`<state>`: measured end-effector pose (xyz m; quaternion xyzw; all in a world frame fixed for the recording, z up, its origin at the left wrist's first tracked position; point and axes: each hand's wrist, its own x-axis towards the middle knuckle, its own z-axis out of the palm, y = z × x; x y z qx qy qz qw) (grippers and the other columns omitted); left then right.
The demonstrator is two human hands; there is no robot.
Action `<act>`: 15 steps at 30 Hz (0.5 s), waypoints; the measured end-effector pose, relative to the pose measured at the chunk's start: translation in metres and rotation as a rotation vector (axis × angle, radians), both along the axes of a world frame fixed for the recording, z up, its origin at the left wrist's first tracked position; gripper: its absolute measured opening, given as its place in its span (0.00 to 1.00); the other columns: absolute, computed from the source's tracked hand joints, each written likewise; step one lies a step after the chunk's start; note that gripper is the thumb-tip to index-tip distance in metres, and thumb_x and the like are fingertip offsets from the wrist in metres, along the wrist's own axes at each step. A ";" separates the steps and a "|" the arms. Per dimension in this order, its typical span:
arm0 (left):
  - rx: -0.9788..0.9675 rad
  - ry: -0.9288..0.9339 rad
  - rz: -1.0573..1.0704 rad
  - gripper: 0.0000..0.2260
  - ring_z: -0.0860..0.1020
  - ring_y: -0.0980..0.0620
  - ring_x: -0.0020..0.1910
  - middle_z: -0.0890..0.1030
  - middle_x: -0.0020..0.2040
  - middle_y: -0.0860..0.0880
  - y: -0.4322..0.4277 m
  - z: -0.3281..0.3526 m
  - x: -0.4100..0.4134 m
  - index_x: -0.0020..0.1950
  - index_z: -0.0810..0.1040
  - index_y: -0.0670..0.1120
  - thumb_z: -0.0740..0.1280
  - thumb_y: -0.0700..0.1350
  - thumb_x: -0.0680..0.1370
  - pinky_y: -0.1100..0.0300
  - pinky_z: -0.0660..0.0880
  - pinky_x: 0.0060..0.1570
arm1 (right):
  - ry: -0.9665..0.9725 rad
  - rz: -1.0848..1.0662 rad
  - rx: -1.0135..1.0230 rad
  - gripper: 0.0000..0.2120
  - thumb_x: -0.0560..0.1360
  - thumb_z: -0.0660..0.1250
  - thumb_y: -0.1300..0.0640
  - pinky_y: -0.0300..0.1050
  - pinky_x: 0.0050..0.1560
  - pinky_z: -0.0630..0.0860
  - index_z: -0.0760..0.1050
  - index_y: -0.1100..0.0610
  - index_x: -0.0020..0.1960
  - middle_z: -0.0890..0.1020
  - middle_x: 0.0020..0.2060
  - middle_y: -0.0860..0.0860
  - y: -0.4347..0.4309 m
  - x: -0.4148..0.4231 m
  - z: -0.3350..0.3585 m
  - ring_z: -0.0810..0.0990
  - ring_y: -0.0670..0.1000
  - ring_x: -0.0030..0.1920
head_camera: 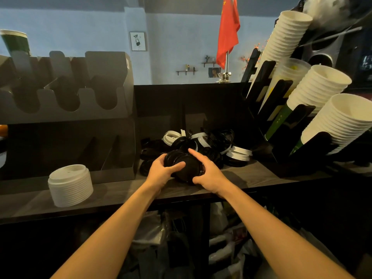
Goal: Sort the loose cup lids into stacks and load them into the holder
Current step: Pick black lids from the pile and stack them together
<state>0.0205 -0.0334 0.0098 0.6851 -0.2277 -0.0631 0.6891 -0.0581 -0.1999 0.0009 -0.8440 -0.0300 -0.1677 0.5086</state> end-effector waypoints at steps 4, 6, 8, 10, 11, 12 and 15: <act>-0.106 0.076 0.072 0.17 0.82 0.47 0.57 0.83 0.57 0.46 0.003 0.002 0.003 0.61 0.78 0.46 0.76 0.41 0.74 0.49 0.80 0.59 | -0.005 -0.093 0.180 0.34 0.74 0.71 0.62 0.42 0.55 0.79 0.62 0.43 0.75 0.76 0.61 0.48 0.001 0.003 0.000 0.78 0.48 0.60; -0.159 0.115 0.062 0.17 0.82 0.45 0.58 0.82 0.58 0.45 0.005 0.002 0.004 0.62 0.77 0.46 0.75 0.40 0.74 0.47 0.79 0.61 | 0.034 -0.079 0.179 0.26 0.75 0.73 0.54 0.48 0.61 0.78 0.68 0.43 0.69 0.80 0.60 0.49 0.001 0.006 0.000 0.79 0.48 0.60; -0.156 0.110 0.048 0.17 0.82 0.46 0.57 0.82 0.57 0.45 0.005 0.003 0.003 0.60 0.77 0.47 0.75 0.38 0.74 0.48 0.79 0.60 | 0.056 -0.034 0.155 0.22 0.73 0.75 0.50 0.46 0.59 0.79 0.70 0.41 0.63 0.81 0.58 0.45 0.004 0.003 0.001 0.80 0.45 0.58; -0.163 0.110 0.043 0.16 0.82 0.47 0.56 0.83 0.56 0.46 0.003 0.003 0.002 0.59 0.78 0.48 0.75 0.37 0.73 0.49 0.80 0.58 | 0.027 -0.043 0.163 0.22 0.73 0.75 0.51 0.47 0.59 0.80 0.71 0.43 0.63 0.81 0.57 0.45 0.004 0.004 -0.001 0.80 0.45 0.58; -0.199 0.138 0.038 0.15 0.83 0.46 0.55 0.83 0.56 0.45 0.003 0.003 0.002 0.58 0.78 0.47 0.75 0.37 0.74 0.50 0.80 0.57 | 0.003 -0.060 0.177 0.21 0.74 0.75 0.52 0.48 0.59 0.80 0.71 0.44 0.64 0.81 0.57 0.46 0.002 0.004 -0.002 0.80 0.46 0.58; -0.264 0.191 0.030 0.12 0.83 0.46 0.54 0.84 0.56 0.44 0.003 0.004 0.002 0.58 0.78 0.45 0.73 0.37 0.76 0.50 0.80 0.57 | -0.020 -0.082 0.207 0.21 0.75 0.74 0.54 0.49 0.60 0.80 0.71 0.45 0.65 0.81 0.58 0.47 0.002 0.004 -0.002 0.80 0.47 0.58; -0.408 0.311 0.076 0.05 0.83 0.46 0.55 0.84 0.54 0.44 0.003 0.003 0.007 0.56 0.79 0.44 0.66 0.38 0.81 0.49 0.78 0.60 | -0.046 -0.188 0.366 0.24 0.76 0.72 0.56 0.53 0.60 0.79 0.68 0.50 0.69 0.79 0.59 0.52 -0.002 0.004 -0.001 0.80 0.51 0.58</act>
